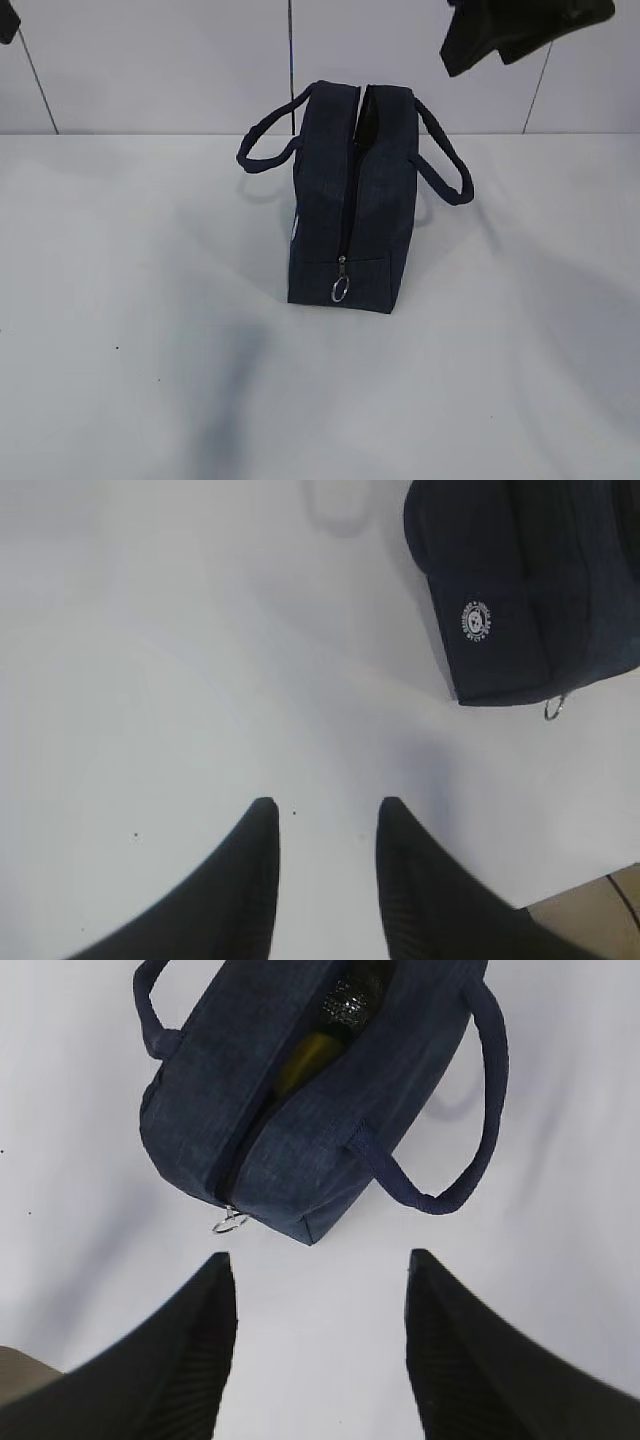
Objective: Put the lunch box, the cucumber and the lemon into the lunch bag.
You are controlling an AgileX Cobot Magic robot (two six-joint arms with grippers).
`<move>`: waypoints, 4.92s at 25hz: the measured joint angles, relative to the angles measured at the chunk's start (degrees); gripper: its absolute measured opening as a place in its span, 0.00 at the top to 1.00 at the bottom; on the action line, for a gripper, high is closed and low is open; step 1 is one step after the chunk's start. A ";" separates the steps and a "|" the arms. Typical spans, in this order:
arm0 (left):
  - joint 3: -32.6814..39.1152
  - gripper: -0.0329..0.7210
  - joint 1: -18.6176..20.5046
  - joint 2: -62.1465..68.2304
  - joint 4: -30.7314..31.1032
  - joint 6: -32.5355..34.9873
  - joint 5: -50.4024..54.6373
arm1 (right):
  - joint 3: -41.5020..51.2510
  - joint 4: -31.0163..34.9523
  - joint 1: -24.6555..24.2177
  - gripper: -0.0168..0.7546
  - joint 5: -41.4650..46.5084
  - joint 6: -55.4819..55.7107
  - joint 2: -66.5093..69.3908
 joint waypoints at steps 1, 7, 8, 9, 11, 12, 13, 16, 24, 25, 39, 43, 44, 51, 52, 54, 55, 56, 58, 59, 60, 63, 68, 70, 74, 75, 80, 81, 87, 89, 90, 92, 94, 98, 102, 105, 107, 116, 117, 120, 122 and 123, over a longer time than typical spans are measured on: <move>0.86 0.64 0.00 -0.98 0.00 -0.15 0.00 | 3.08 0.00 0.00 0.43 -1.94 0.09 -1.68; 6.36 0.62 0.00 -7.96 0.00 -0.80 0.00 | 20.22 0.00 0.09 0.43 -14.35 0.23 -11.65; 7.02 0.62 0.00 -9.17 0.00 -0.91 0.00 | 22.85 0.00 0.09 0.43 -15.81 0.23 -13.25; 7.76 0.62 0.00 -10.36 0.00 -0.91 0.00 | 25.24 0.00 0.09 0.43 -17.37 0.23 -14.48; 8.75 0.62 0.00 -12.45 0.00 -0.91 0.13 | 29.16 0.37 0.09 0.43 -20.36 0.23 -16.88; 9.07 0.62 0.00 -13.48 0.00 -0.91 0.18 | 31.13 0.63 0.09 0.43 -22.23 0.23 -17.53; 9.32 0.62 0.00 -14.27 0.00 -0.91 0.28 | 32.71 0.78 0.09 0.43 -24.47 0.23 -17.96; 9.46 0.62 0.00 -16.25 -0.12 -0.97 0.41 | 38.93 1.67 0.09 0.43 -33.44 0.23 -18.39; 9.60 0.63 0.00 -18.20 -0.46 -2.06 0.52 | 56.86 4.91 10.17 0.51 -59.41 -0.59 -19.93; 9.60 0.63 0.00 -18.20 -0.59 -2.32 0.52 | 58.37 4.91 11.49 0.52 -61.85 -0.59 -19.93; 9.60 0.63 0.00 -18.34 -1.91 -3.18 0.62 | 61.85 5.13 13.72 0.53 -80.85 -0.43 -3.12; 9.60 0.63 0.00 -18.34 -2.01 -3.52 0.62 | 61.85 5.26 13.72 0.53 -88.59 1.73 2.06; 9.60 0.63 0.00 -18.34 -2.01 -3.52 0.62 | 61.85 5.26 13.72 0.53 -90.47 2.00 3.09; 9.60 0.63 0.00 -18.34 -2.01 -3.59 0.62 | 61.85 5.26 13.72 0.53 -102.21 2.35 11.85; 9.60 0.63 0.00 -18.34 -2.01 -3.59 0.62 | 61.85 5.26 13.72 0.53 -103.88 2.35 12.89; 9.60 0.63 0.00 -18.34 -2.01 -3.64 0.62 | 61.85 5.26 13.72 0.53 -105.78 2.35 14.49; 9.60 0.63 0.00 -18.34 -2.01 -3.64 0.62 | 61.85 5.26 13.72 0.53 -106.35 2.35 15.20; 9.60 0.63 0.00 -18.34 -2.01 -3.64 0.62 | 61.75 5.38 13.72 0.53 -106.64 2.43 15.86; 9.60 0.63 0.00 -18.34 -2.01 -3.64 0.62 | 61.75 5.57 13.72 0.53 -107.18 2.43 16.97; 9.60 0.63 0.00 -18.34 -2.01 -3.64 0.62 | 61.75 5.71 13.72 0.53 -107.57 2.43 17.54; 9.60 0.63 0.00 -18.34 -2.01 -3.64 0.62 | 61.75 5.83 13.72 0.53 -107.88 2.43 18.09; 9.60 0.63 0.00 -18.34 -2.01 -3.64 0.62 | 61.62 6.81 13.72 0.53 -109.74 2.48 19.44; 9.60 0.63 0.00 -18.34 -1.41 -3.73 0.62 | 60.19 8.54 13.72 0.53 -110.51 2.48 20.95; 9.60 0.63 0.00 -18.34 -0.91 -3.73 0.62 | 59.62 8.67 13.72 0.53 -110.92 2.48 21.31; 9.60 0.63 0.00 -18.34 -0.29 -3.73 0.62 | 59.13 8.76 13.72 0.53 -111.20 2.48 21.79; 9.60 0.63 0.00 -18.34 -0.29 -3.73 0.62 | 59.13 8.76 13.72 0.53 -111.20 2.48 21.93; 9.60 0.63 0.00 -18.34 -0.23 -3.73 0.62 | 57.97 8.97 13.72 0.53 -111.24 2.48 23.91; 9.60 0.63 0.00 -18.34 -0.23 -3.73 0.62 | 57.69 9.11 13.72 0.53 -111.24 2.58 24.15; 9.60 0.63 0.00 -18.34 -0.10 -3.73 0.62 | 57.12 14.64 13.72 0.53 -111.88 2.58 25.95; 9.60 0.63 0.00 -18.34 -0.10 -3.73 0.62 | 57.12 15.58 13.72 0.53 -112.10 2.58 26.19; 9.60 0.63 0.00 -18.34 -0.10 -3.73 0.62 | 57.12 15.75 13.72 0.53 -112.33 2.58 26.19; 9.60 0.63 0.00 -18.34 -0.02 -3.73 0.62 | 57.12 15.75 13.72 0.53 -112.61 2.58 26.32; 9.60 0.63 0.00 -18.34 -0.02 -3.73 0.62 | 57.12 15.75 13.72 0.53 -112.78 2.58 26.32; 9.60 0.63 0.00 -18.34 0.04 -3.73 0.62 | 57.12 14.87 13.72 0.53 -112.75 2.58 26.32; 9.60 0.63 0.00 -18.34 0.27 -3.73 0.62 | 57.12 14.03 13.72 0.53 -112.75 2.84 26.32; 9.60 0.63 0.00 -18.34 0.40 -3.73 0.62 | 57.01 13.94 13.72 0.53 -112.75 2.88 26.32; 9.60 0.63 0.00 -18.34 0.40 -3.73 0.62 | 56.91 13.94 13.72 0.53 -112.75 2.98 26.32; 9.60 0.63 0.00 -18.34 0.40 -3.73 0.62 | 55.53 13.82 13.72 0.53 -112.84 2.98 26.32; 9.60 0.63 0.00 -18.34 0.40 -3.73 0.62 | 55.13 13.82 13.72 0.53 -112.84 2.98 26.32; 9.60 0.63 0.00 -18.34 0.40 -3.73 0.62 | 54.54 13.82 13.72 0.53 -112.84 2.98 26.32; 9.60 0.63 0.00 -18.34 0.40 -3.73 0.62 | 54.54 13.93 13.72 0.53 -112.84 2.98 26.55; 9.60 0.63 0.00 -18.34 0.40 -3.73 0.62 | 54.54 14.02 13.72 0.53 -112.84 2.98 26.87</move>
